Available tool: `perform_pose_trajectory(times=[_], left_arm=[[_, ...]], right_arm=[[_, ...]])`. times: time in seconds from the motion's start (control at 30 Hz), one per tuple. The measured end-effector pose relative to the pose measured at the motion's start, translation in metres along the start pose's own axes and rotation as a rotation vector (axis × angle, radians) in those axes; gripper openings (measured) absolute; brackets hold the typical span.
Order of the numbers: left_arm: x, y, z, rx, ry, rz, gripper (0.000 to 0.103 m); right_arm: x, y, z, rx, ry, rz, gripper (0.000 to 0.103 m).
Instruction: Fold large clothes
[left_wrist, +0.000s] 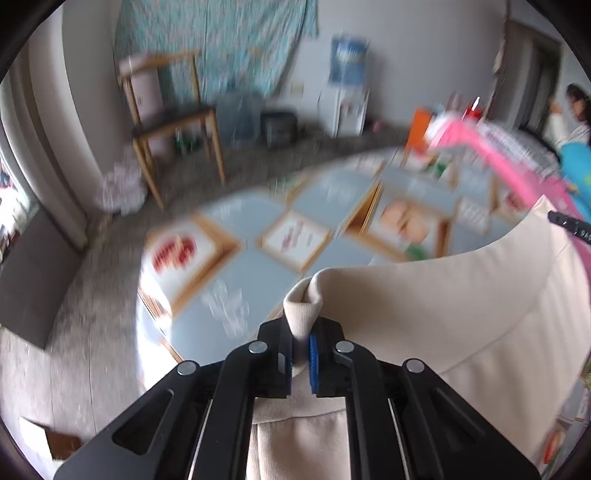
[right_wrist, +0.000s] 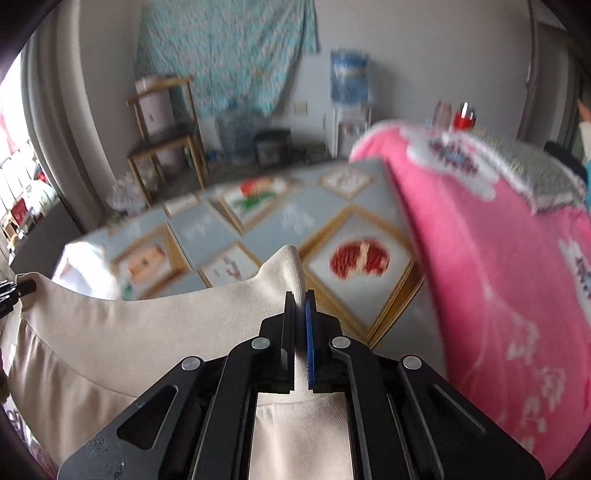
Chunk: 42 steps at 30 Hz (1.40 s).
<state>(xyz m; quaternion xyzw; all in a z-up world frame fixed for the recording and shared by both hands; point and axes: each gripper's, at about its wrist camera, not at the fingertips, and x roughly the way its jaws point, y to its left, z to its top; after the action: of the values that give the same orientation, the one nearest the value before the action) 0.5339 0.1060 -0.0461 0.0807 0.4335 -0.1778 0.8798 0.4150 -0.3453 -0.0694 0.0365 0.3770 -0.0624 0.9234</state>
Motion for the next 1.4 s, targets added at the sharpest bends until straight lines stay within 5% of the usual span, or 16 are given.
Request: perform_pose_trajectory(times=[0.1,0.2,0.3,0.37,0.5,0.7,0.87,1.1,1.3,1.4], left_arm=[[0.020,0.010,-0.010,-0.060,0.046,-0.024,0.017],[0.012,0.032,-0.015,-0.157,0.034,0.020,0.038],[-0.023,0.051,-0.029,-0.228,-0.010,0.004,0.039],[-0.050,0.059,-0.047,-0.260,-0.017,-0.020,0.044],[-0.105,0.057,-0.107,-0.334,-0.003,-0.176,0.057],[-0.118,0.030,-0.197,-0.421,0.063,-0.313,0.066],[-0.099,0.018,-0.224,-0.578,0.112,-0.445,0.066],[-0.069,0.046,-0.238,-0.994,0.062,-0.634,0.069],[-0.069,0.050,-0.235,-1.128,0.027,-0.571,0.068],[-0.075,0.043,-0.235,-1.140,-0.006,-0.480,0.064]], right_arm=[[0.021,-0.003,-0.013,0.003,0.075,0.002,0.006],[0.008,-0.009,-0.015,0.004,0.062,-0.035,0.022],[-0.034,-0.018,-0.018,0.032,0.005,-0.062,0.034],[-0.068,-0.028,-0.028,0.071,-0.032,-0.030,0.061],[-0.120,-0.042,-0.071,0.178,-0.035,0.056,0.083],[-0.150,-0.044,-0.165,0.408,0.082,0.184,0.085],[-0.140,-0.037,-0.204,0.556,0.140,0.306,0.085],[-0.115,-0.046,-0.213,0.721,0.131,0.334,0.084],[-0.093,-0.050,-0.193,0.791,0.066,0.317,0.080],[-0.082,-0.047,-0.187,0.813,0.039,0.287,0.072]])
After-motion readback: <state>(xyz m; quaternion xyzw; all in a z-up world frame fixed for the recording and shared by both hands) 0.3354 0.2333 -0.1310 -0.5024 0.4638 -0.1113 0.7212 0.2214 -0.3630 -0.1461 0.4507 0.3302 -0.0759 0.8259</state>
